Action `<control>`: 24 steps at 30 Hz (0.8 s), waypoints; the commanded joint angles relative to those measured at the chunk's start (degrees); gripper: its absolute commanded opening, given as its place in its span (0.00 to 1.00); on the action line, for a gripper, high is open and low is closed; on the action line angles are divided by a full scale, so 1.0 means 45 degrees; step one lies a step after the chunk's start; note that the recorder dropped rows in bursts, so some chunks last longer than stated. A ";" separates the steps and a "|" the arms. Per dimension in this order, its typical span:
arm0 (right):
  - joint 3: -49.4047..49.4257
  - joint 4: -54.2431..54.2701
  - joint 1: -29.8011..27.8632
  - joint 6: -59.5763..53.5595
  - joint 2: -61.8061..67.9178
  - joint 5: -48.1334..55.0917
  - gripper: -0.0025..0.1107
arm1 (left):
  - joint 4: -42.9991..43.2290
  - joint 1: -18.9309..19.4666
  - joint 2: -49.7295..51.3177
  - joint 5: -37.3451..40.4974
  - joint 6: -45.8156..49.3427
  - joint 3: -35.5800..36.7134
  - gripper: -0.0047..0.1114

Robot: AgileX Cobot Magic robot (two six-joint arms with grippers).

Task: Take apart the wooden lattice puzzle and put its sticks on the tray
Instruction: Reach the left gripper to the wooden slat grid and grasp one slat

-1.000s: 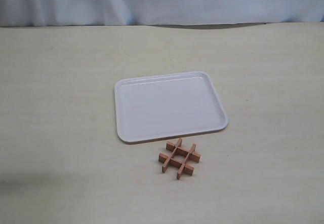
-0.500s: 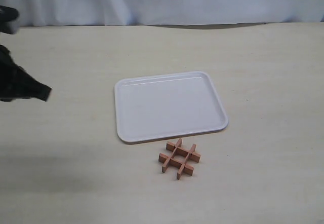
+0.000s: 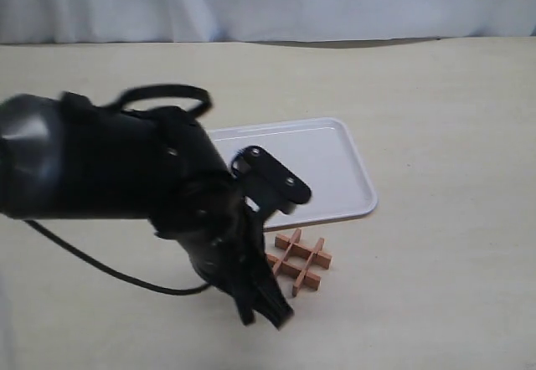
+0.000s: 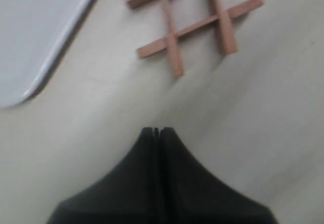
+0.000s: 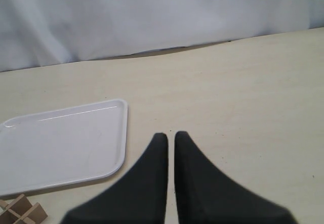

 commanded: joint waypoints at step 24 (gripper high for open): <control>0.0045 -0.0014 -0.0055 0.0010 0.0100 -0.0161 0.06 | 0.2229 -0.0744 0.1796 -0.1055 -0.3720 -0.1134 0.45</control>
